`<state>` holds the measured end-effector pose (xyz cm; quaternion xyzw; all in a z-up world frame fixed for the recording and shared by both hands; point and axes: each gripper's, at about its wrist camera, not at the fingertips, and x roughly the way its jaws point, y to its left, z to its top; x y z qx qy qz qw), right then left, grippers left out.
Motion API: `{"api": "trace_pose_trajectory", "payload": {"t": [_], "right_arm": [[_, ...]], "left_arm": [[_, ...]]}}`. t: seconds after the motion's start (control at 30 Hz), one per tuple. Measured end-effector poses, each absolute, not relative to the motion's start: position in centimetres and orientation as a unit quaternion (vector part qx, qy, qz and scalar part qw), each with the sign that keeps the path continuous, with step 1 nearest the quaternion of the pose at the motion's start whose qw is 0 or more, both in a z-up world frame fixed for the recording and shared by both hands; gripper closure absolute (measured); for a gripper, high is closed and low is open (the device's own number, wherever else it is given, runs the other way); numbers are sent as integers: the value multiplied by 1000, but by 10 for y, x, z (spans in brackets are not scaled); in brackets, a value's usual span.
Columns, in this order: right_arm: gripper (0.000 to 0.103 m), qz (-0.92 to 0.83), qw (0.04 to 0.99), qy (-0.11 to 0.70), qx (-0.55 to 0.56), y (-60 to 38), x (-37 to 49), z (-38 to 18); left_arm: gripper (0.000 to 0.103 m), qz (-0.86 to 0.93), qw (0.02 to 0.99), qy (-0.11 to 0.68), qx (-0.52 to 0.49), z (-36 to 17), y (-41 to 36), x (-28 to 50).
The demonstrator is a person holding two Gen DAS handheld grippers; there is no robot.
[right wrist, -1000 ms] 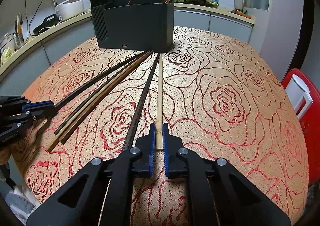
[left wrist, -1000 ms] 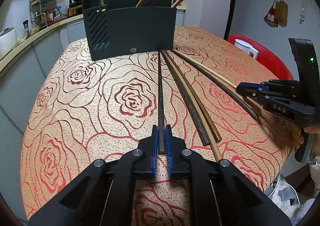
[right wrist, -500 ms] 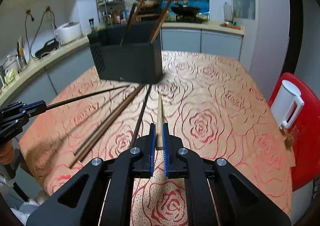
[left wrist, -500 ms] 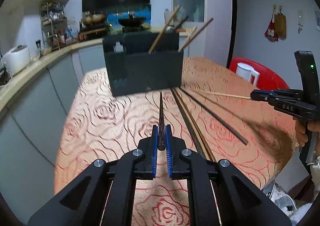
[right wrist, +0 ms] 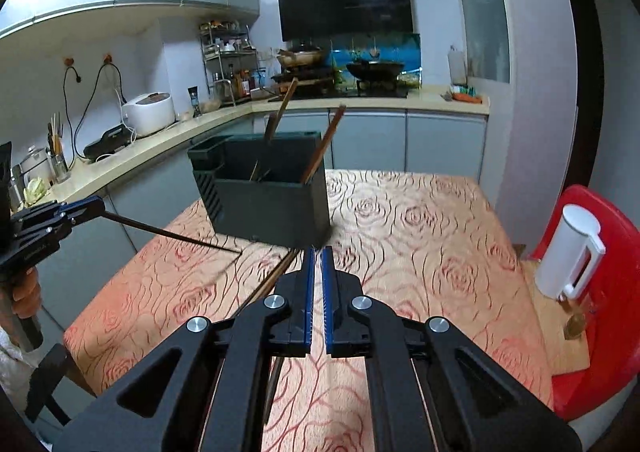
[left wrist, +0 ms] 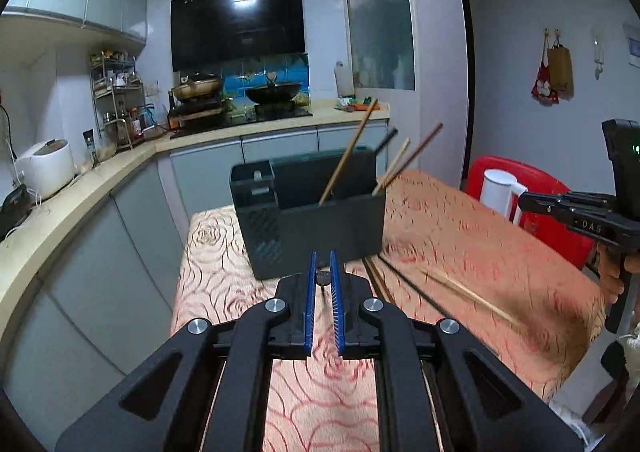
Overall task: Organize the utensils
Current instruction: 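Lift both held chopsticks and carry them over the black holder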
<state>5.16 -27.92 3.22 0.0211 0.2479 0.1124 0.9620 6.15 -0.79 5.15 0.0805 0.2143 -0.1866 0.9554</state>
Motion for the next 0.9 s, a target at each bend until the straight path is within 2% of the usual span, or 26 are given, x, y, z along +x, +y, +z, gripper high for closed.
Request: {"api": "trace_pose_trajectory", "payload": {"t": [0.23, 0.47, 0.53, 0.57, 0.6, 0.77, 0.9], "right_arm": [[98, 123, 956, 266, 32, -283, 68, 27], [95, 132, 943, 303, 27, -277, 51, -10], [84, 134, 938, 317, 26, -274, 44, -25], [70, 133, 936, 324, 26, -273, 40, -32], [65, 130, 935, 328, 26, -273, 35, -38], [65, 125, 926, 356, 14, -267, 12, -67], [69, 119, 921, 372, -1, -261, 0, -85]], "left_arm": [[96, -191, 955, 215, 68, 61, -8, 72], [96, -189, 955, 216, 69, 58, -6, 70], [96, -189, 955, 218, 68, 57, -4, 70], [96, -189, 955, 218, 68, 57, -4, 69], [96, -189, 955, 219, 68, 57, -3, 69], [96, -188, 955, 221, 66, 56, -2, 70], [96, -187, 954, 224, 64, 55, -1, 71]]}}
